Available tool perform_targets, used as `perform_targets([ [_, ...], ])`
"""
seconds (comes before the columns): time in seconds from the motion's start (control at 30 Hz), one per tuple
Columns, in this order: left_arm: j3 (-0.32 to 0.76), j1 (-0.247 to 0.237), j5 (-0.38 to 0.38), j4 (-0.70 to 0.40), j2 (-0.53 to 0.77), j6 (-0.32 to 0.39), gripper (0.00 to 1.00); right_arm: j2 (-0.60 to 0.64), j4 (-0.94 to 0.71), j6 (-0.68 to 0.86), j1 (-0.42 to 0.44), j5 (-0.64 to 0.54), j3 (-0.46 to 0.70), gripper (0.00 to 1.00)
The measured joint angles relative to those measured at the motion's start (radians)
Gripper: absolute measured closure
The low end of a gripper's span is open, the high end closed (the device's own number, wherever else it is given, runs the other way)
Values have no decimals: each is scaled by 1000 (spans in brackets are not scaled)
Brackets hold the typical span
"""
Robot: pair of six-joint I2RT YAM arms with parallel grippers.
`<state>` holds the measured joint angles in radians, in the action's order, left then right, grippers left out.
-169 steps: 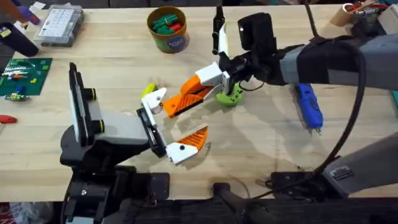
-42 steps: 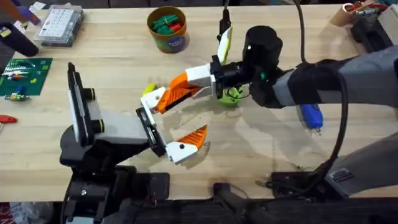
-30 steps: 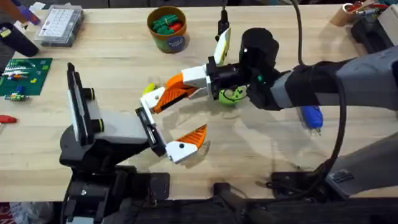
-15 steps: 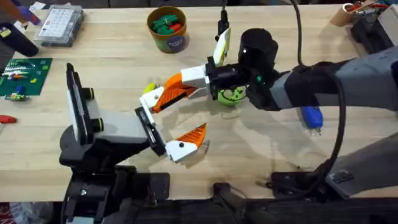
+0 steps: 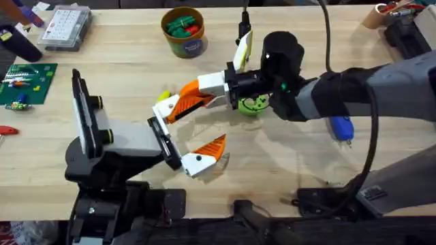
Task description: Pick up the gripper from the table and insert it into the empty holder that is missing its gripper. Then pick up a screw, insert it into the mounting hole, and use the screwdriver to tighten it. Finally, clean up the table by picking up the vegetable and placing it into the bucket.
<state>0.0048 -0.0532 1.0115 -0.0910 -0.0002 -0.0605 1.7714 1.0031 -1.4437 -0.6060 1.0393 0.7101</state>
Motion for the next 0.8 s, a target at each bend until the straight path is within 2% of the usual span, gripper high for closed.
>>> perform_targets([
  [0.8, 0, 6, -16, 2, 0, -4, 14, 0, 3, 0, -18, -43, 0, 994],
])
